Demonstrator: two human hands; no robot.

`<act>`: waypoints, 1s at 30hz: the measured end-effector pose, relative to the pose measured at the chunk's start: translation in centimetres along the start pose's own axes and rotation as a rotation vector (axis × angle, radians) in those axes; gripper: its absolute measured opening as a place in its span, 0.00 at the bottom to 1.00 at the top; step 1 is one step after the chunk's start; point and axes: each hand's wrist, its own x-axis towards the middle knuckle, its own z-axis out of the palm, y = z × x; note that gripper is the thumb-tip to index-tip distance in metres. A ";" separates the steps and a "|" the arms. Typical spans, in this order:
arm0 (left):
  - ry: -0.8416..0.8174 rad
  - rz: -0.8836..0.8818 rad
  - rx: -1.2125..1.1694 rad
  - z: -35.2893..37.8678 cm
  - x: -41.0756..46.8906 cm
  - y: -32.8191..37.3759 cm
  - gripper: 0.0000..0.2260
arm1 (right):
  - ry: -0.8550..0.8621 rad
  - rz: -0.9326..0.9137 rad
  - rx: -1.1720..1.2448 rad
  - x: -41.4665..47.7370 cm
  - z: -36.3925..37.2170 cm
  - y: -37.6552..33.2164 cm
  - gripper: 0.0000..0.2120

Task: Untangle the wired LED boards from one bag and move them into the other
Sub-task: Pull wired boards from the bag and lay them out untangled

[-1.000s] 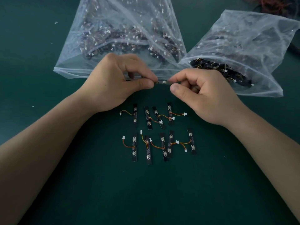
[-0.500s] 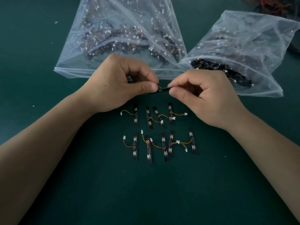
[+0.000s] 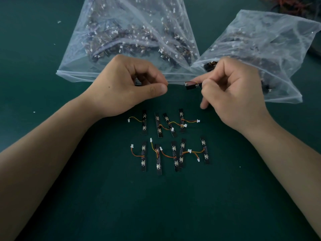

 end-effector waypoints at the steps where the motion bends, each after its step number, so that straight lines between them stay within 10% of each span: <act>1: -0.003 -0.004 0.005 0.0 0.0 0.0 0.02 | -0.021 -0.005 0.003 -0.1 -0.1 0.0 0.07; 24: -0.064 0.031 0.065 0.3 -0.2 0.7 0.03 | -0.134 -0.224 -0.318 -0.3 1.2 -0.8 0.07; 30: -0.053 0.049 0.000 0.2 -0.1 0.3 0.02 | -0.088 -0.144 -0.023 -0.5 0.6 -0.4 0.08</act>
